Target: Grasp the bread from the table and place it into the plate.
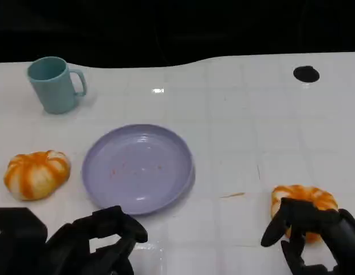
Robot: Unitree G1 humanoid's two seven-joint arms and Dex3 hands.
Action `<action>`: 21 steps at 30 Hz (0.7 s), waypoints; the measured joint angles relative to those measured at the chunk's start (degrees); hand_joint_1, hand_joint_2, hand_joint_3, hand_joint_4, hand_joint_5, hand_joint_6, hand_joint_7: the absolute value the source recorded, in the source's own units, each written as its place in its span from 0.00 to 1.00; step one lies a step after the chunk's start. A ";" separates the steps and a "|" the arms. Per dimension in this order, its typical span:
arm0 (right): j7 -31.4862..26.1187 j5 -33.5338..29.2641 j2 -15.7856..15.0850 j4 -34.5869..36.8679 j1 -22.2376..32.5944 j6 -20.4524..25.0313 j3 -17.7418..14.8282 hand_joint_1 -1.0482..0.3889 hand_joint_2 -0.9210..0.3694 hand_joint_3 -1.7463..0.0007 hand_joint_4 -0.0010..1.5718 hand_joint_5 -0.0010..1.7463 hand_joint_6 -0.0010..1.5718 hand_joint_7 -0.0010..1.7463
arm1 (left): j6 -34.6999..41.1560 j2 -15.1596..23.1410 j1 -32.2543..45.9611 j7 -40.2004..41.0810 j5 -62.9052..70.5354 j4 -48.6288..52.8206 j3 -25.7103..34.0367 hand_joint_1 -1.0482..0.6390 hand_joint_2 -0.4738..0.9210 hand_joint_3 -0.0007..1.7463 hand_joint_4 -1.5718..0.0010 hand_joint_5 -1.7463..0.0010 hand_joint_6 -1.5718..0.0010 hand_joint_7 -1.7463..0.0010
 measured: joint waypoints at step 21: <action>0.50 -28.89 -6.05 -13.16 -0.31 10.19 -1.30 0.38 0.10 1.00 0.11 0.30 0.32 0.02 | -0.07 0.05 0.02 -0.71 -0.02 0.16 0.67 0.40 0.95 0.38 0.55 0.00 0.58 0.22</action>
